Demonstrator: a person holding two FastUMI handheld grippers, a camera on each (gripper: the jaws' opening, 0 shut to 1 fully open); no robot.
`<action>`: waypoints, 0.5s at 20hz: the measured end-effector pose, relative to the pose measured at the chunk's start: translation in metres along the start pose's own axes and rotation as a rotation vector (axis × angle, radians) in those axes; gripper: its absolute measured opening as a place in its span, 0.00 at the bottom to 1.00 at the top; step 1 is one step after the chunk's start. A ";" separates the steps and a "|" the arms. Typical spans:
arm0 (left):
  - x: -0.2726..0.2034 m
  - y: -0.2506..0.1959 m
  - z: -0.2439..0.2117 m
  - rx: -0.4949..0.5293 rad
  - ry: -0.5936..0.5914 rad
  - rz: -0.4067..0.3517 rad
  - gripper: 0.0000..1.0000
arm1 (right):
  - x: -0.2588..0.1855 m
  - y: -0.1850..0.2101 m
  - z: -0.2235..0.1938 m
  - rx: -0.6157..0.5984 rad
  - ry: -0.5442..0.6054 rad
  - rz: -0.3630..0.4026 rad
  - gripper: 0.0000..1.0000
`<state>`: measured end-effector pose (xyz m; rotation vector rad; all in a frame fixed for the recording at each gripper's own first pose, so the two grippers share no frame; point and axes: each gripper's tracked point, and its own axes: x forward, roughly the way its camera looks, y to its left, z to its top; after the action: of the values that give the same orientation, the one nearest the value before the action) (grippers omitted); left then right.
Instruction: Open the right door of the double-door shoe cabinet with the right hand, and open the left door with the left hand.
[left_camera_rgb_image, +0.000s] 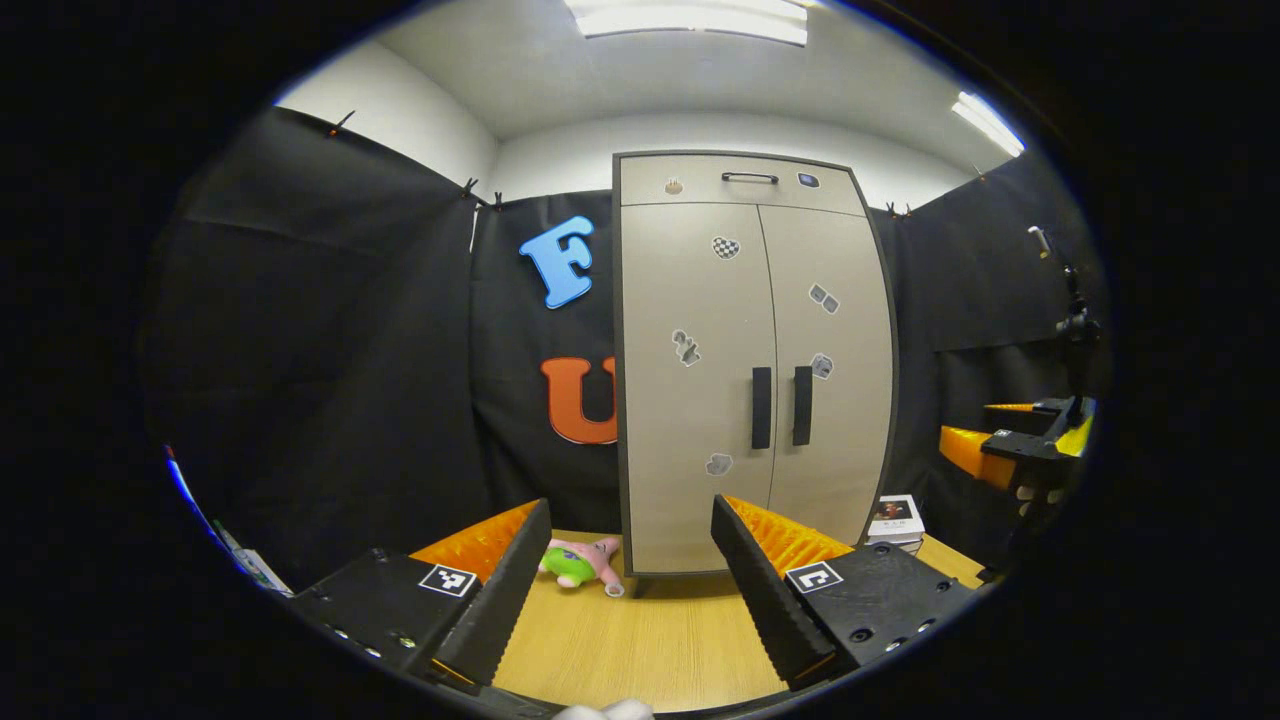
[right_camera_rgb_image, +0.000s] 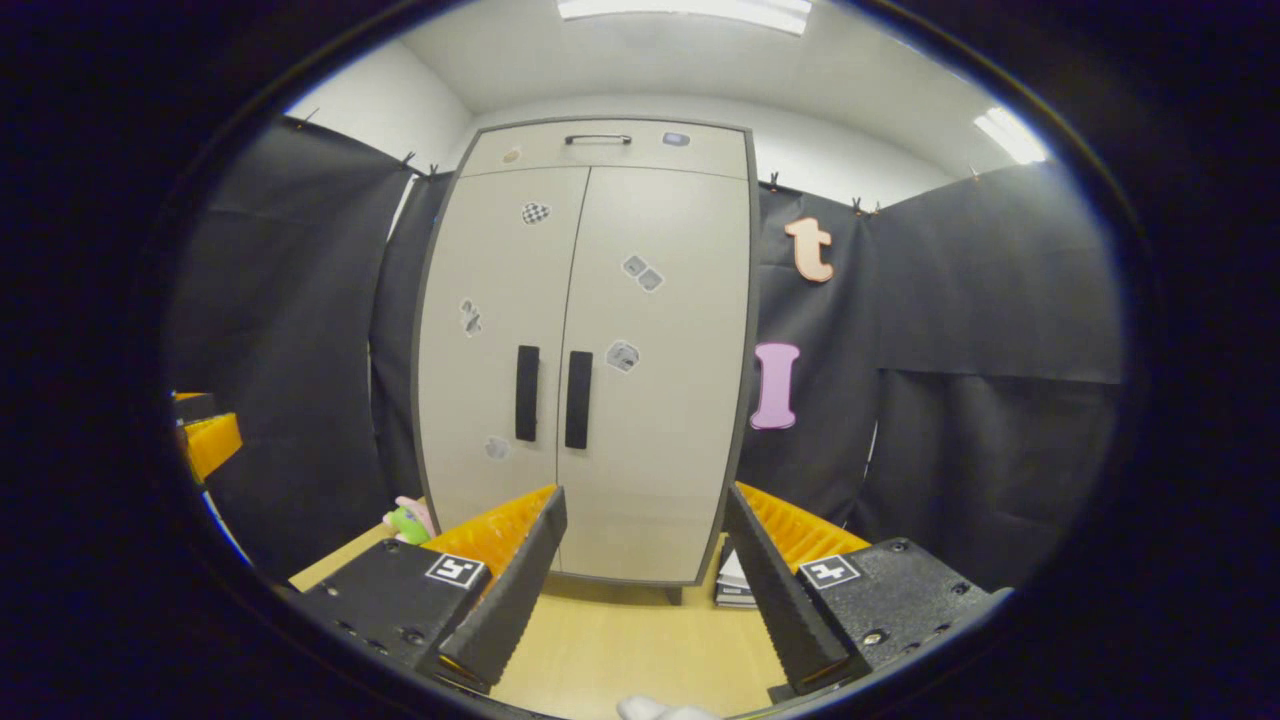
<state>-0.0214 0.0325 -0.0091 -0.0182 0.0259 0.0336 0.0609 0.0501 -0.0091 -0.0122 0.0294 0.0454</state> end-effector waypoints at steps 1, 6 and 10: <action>0.000 0.002 -0.001 0.000 0.005 0.009 0.96 | 0.013 0.005 -0.001 0.001 0.005 0.011 0.99; -0.003 -0.001 -0.006 0.006 0.031 0.054 0.96 | 0.088 0.030 0.004 0.038 0.022 0.059 0.99; -0.001 0.002 -0.007 0.012 0.043 0.101 0.96 | 0.148 0.046 0.009 0.053 0.028 0.079 0.99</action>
<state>-0.0222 0.0341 -0.0158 -0.0056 0.0700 0.1342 0.2070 0.1029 -0.0050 0.0414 0.0591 0.1236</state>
